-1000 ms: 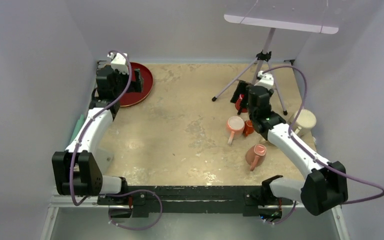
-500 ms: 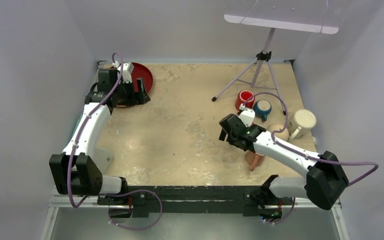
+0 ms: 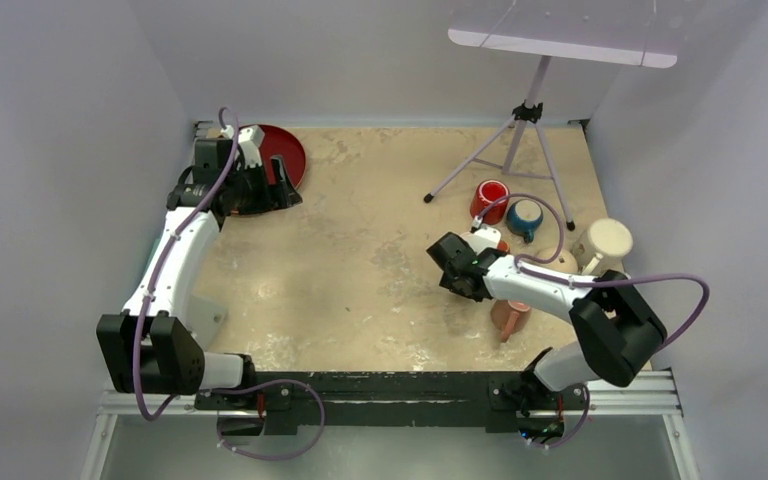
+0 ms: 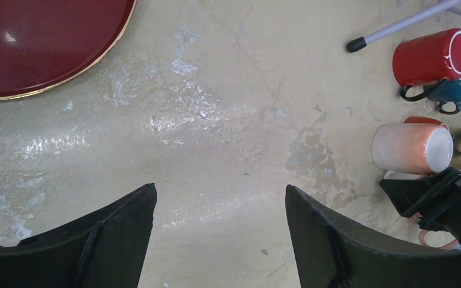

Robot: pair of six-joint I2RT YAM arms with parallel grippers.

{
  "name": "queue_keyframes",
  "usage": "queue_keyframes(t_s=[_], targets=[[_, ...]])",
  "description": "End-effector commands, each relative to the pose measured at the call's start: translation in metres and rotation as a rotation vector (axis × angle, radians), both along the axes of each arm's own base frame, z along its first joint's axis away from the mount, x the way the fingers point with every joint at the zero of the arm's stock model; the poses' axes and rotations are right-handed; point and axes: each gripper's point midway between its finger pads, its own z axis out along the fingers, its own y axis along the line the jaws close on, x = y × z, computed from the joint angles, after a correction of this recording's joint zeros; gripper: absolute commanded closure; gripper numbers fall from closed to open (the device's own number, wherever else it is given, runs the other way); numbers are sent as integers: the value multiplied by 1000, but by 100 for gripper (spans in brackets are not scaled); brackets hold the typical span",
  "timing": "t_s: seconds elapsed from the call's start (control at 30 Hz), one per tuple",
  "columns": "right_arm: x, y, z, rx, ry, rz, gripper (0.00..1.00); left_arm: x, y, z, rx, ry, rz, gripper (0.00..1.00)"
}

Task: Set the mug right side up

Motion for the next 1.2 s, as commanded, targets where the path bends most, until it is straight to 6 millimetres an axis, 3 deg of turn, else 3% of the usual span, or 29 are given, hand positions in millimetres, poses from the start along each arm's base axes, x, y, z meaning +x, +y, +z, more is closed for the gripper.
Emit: queue_keyframes(t_s=[0.0, 0.2, 0.3, 0.37, 0.6, 0.73, 0.83, 1.03, 1.17], targets=[[29, 1, 20, 13, -117, -57, 53, -1, -5, 18, -40, -45, 6, 19], [37, -6, 20, -29, -109, -16, 100, 0, -6, 19, -31, -60, -22, 19], [36, -3, 24, -40, -88, 47, 100, -1, -7, 24, 9, -97, -91, 18], [43, 15, 43, 8, -124, 167, 100, -6, -15, 33, 12, -121, -180, 17], [62, 116, 169, 431, -402, 582, 100, -29, -57, 82, -190, -137, -414, 14], [69, 146, 232, 655, -535, 709, 100, -31, -75, 110, -352, -134, -440, 6], [71, 156, 268, 791, -621, 772, 100, -31, -91, 121, -465, -101, -443, 6], [76, 178, 314, 937, -708, 859, 100, -30, -129, 120, -571, -33, -482, 11], [76, 185, 327, 1003, -721, 877, 100, -6, -139, 131, -643, -68, -482, 18]])
